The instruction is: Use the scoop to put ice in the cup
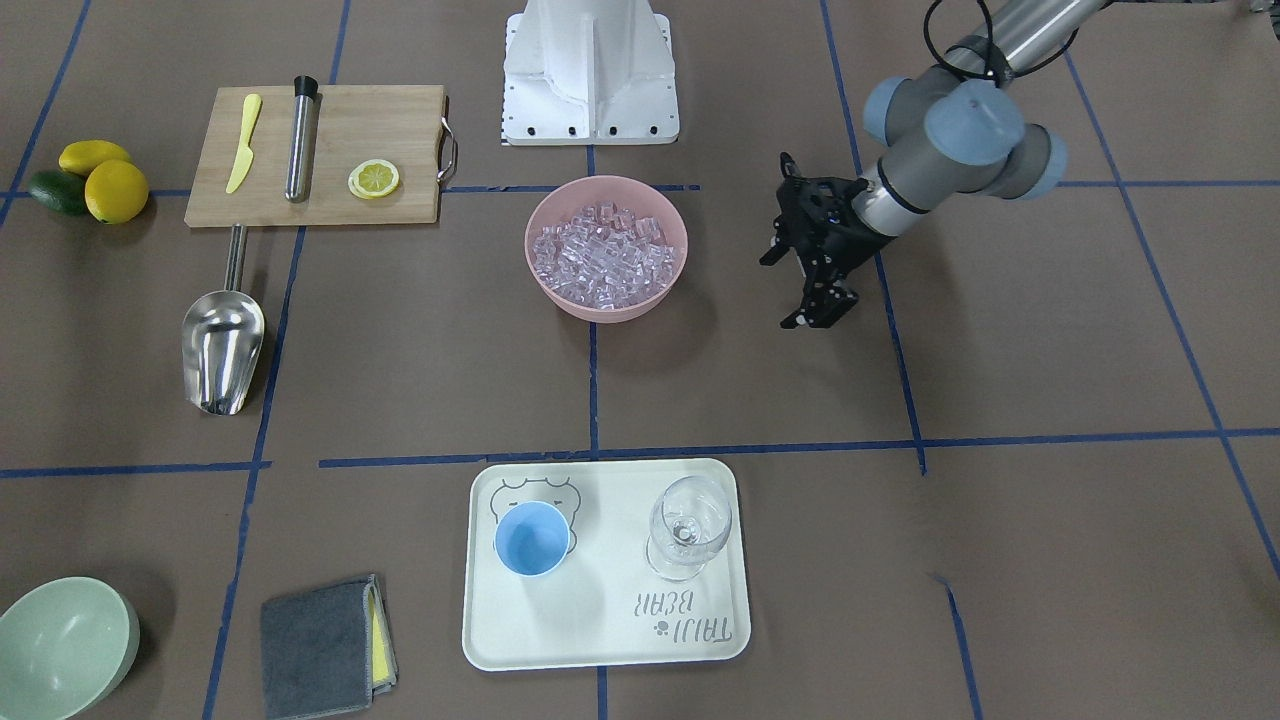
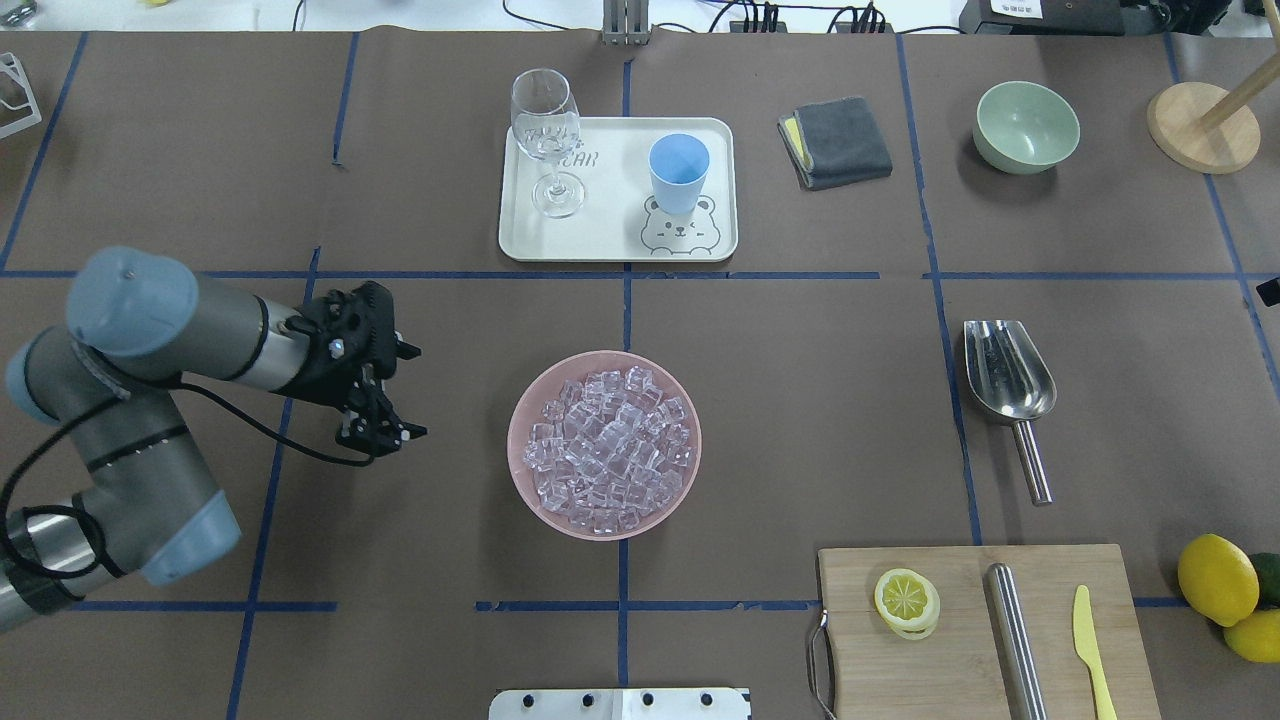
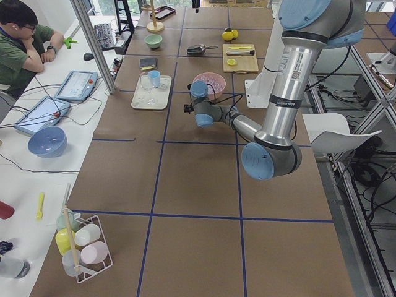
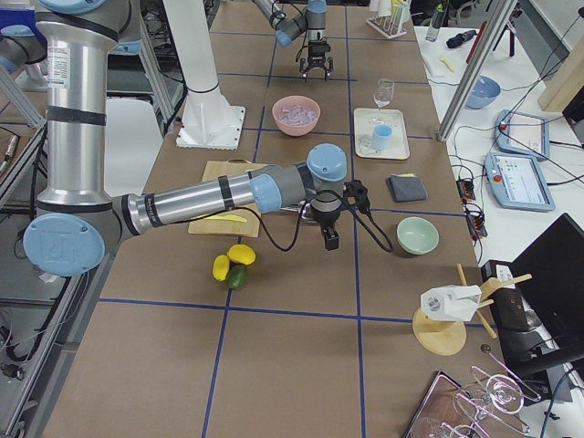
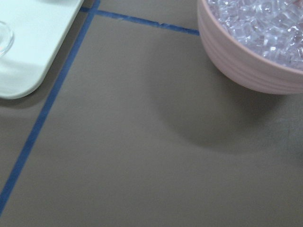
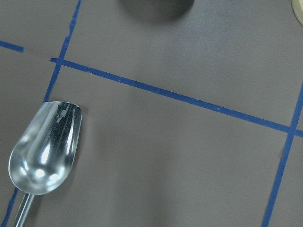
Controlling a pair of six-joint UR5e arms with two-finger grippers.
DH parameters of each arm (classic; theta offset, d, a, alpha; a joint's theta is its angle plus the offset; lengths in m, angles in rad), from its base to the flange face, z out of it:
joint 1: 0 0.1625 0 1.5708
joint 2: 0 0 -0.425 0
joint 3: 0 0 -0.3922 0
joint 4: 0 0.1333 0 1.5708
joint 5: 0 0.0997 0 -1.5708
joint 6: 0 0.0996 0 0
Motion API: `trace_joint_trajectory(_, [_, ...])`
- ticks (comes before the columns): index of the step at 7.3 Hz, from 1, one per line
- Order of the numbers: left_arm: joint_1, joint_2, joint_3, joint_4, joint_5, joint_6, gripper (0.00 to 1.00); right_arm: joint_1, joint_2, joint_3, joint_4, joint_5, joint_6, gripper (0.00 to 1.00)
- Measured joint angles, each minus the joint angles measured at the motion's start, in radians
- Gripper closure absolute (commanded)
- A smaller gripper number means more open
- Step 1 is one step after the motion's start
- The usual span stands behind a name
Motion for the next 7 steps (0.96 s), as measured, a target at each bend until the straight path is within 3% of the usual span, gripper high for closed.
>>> trace_joint_trajectory(7, [0.141, -0.08, 0.055, -0.077, 0.043, 0.003, 0.0, -0.308, -0.01, 0.202, 0.019, -0.136, 0.552, 0.01])
